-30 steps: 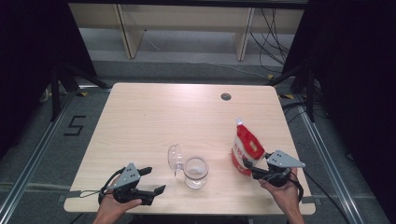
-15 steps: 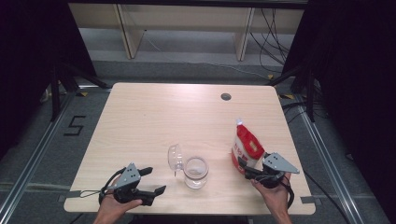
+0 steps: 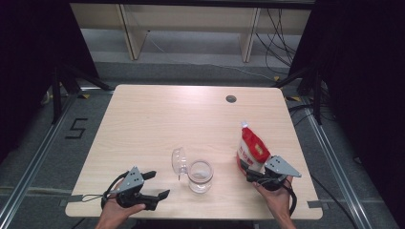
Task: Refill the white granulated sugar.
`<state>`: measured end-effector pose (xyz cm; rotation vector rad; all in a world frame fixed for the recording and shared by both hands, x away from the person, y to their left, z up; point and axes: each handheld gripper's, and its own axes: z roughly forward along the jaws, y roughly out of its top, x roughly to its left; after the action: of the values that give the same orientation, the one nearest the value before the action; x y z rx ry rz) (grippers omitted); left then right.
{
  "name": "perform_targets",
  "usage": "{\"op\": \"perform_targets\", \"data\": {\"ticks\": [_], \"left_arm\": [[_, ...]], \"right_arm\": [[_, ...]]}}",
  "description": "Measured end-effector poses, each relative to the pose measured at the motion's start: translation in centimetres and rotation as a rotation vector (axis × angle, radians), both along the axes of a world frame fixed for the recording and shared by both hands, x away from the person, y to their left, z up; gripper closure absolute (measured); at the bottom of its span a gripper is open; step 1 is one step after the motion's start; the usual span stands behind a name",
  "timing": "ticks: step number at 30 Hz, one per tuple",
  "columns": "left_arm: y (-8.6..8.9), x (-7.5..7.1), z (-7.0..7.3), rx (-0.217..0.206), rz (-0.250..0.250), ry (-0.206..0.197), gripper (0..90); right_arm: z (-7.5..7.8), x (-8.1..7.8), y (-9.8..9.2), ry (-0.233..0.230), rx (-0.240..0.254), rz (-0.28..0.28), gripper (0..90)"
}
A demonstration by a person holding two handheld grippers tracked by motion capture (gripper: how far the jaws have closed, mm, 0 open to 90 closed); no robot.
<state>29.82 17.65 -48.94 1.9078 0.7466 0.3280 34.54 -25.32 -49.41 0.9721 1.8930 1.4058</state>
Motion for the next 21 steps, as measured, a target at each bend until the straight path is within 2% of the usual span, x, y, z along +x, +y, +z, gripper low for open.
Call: {"op": "perform_targets", "data": {"ticks": [3,4,5,9,10,11,12,13,14,15,16,17,19,20,21], "left_arm": [[-0.05,-0.05,-0.05,-0.007,0.01,0.009,16.7],[-0.04,-0.06,-0.03,-0.004,0.007,0.009,16.7],[0.03,0.05,0.04,0.009,-0.011,-0.01,16.7],[-0.01,0.03,0.01,0.012,-0.013,-0.007,16.7],[-0.02,0.04,-0.01,0.011,-0.012,-0.008,16.7],[-0.02,0.03,0.0,0.013,-0.011,-0.008,16.7],[-0.01,0.03,0.01,0.014,-0.009,-0.007,16.7],[0.02,0.06,0.03,0.004,-0.011,-0.006,16.6],[0.02,0.06,0.03,0.004,-0.011,-0.006,16.6],[0.05,0.07,0.07,0.0,-0.013,-0.004,16.6],[0.05,0.07,0.07,0.0,-0.013,-0.004,16.6],[0.05,0.07,0.07,0.001,-0.013,-0.003,16.6],[0.0,0.09,0.05,-0.002,-0.009,-0.002,16.6],[-0.01,0.09,0.03,-0.002,-0.009,-0.001,16.6],[-0.03,0.09,0.02,-0.003,-0.007,0.001,16.6]], "right_arm": [[-0.12,0.15,0.01,-0.014,0.009,-0.007,27.3],[-0.14,0.14,0.01,-0.015,0.007,-0.009,27.3],[-0.2,0.12,0.05,-0.015,0.007,-0.015,27.3],[-0.34,0.04,0.14,-0.008,0.016,-0.022,27.4],[-0.33,0.16,0.05,-0.004,0.015,-0.003,27.8],[-0.36,0.2,0.11,-0.013,0.01,-0.013,28.3],[-0.43,0.22,0.18,-0.025,0.027,-0.016,28.8],[-0.52,0.25,0.29,-0.016,0.05,-0.007,29.1],[-0.52,0.25,0.29,-0.016,0.05,-0.007,29.1],[-0.47,0.08,0.28,-0.006,0.034,-0.031,29.3],[-0.47,0.08,0.28,-0.006,0.034,-0.031,29.3],[-0.51,0.3,0.16,-0.02,0.02,-0.006,29.2],[-0.59,0.29,0.08,-0.022,0.013,-0.017,29.4],[-0.78,0.25,0.23,-0.029,0.038,-0.039,30.3],[-0.93,0.35,0.16,-0.029,0.038,-0.022,30.4]]}}
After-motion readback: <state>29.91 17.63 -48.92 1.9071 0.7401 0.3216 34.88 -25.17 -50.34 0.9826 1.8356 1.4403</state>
